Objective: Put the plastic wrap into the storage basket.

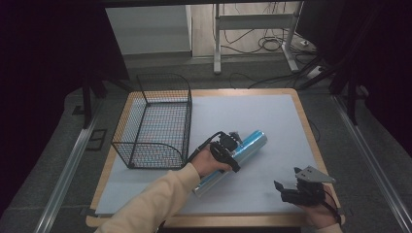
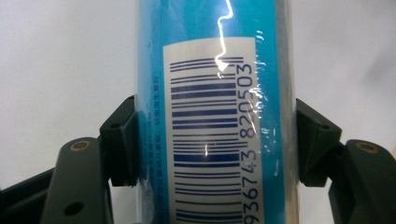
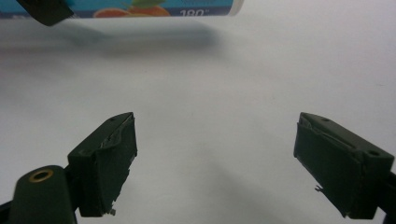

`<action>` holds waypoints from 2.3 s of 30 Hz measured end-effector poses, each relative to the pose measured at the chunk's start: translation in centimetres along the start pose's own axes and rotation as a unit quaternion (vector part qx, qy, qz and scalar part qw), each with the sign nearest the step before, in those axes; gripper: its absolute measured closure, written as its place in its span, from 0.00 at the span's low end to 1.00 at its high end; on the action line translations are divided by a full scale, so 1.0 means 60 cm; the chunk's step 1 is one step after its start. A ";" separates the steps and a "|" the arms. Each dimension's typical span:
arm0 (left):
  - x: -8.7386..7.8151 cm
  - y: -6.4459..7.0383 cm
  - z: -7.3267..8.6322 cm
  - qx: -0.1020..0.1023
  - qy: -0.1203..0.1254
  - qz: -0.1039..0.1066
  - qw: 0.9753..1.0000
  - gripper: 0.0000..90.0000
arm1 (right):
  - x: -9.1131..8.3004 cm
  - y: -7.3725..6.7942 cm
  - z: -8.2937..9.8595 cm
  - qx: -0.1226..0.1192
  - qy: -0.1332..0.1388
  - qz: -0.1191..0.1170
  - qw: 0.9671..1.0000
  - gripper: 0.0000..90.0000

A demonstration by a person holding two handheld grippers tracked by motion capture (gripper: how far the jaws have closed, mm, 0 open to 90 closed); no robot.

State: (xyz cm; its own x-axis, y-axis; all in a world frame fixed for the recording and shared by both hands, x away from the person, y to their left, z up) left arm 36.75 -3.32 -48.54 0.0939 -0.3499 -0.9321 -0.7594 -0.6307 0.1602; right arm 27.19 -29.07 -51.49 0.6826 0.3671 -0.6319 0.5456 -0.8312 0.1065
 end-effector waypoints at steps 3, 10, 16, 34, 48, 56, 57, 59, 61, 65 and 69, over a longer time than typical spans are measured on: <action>-0.011 0.001 -0.001 0.007 0.004 -0.007 1.000 0.35 | -0.001 0.001 0.000 0.002 0.001 0.002 1.000 0.15; -0.038 0.001 -0.007 0.009 0.017 0.006 1.000 0.35 | -0.001 0.001 0.000 -0.001 0.001 0.004 1.000 0.15; -0.062 -0.004 -0.012 0.007 0.031 0.001 0.999 0.35 | -0.001 0.003 0.000 0.002 0.002 0.005 1.000 0.15; -0.114 -0.021 -0.019 0.009 0.053 -0.020 0.998 0.35 | 0.000 0.003 0.001 0.003 -0.001 0.007 1.000 0.15; -0.148 -0.030 -0.028 0.011 0.069 -0.034 0.997 0.35 | 0.000 0.005 0.002 0.004 -0.001 0.009 1.000 0.15; -0.159 -0.034 -0.033 0.011 0.074 -0.036 0.997 0.35 | 0.000 0.006 0.002 0.006 -0.001 0.009 1.000 0.15; -0.161 -0.034 -0.034 0.010 0.074 -0.037 0.997 0.35 | 0.000 0.006 0.002 0.007 -0.002 0.009 1.000 0.15; -0.165 -0.033 -0.035 0.011 0.077 -0.038 0.996 0.35 | 0.000 0.006 0.003 0.007 -0.002 0.009 1.000 0.15; -0.169 -0.032 -0.036 0.013 0.080 -0.038 0.996 0.35 | 0.000 0.007 0.003 0.005 -0.002 0.009 1.000 0.15; -0.177 -0.031 -0.039 0.014 0.086 -0.040 0.995 0.35 | 0.000 0.007 0.003 0.006 -0.003 0.008 1.000 0.15; -0.184 -0.033 -0.040 0.014 0.088 -0.043 0.995 0.35 | -0.001 0.007 0.003 0.006 -0.003 0.008 1.000 0.15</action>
State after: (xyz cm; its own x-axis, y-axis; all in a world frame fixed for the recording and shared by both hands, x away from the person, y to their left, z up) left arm 38.78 0.11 -37.80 0.2692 -0.4126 -0.8702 -0.7605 -0.6454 0.0708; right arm 27.31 -29.48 -51.55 0.6888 0.3509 -0.6344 0.5287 -0.8418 0.1085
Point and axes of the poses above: each handheld gripper's, and its own axes: x roughly forward along the jaws, z roughly out of its underside, y roughly to its right, the point moved 2 cm from there along x, roughly forward along the jaws, and after that the axes turned 3 degrees about -y, right-handed, at the moved point
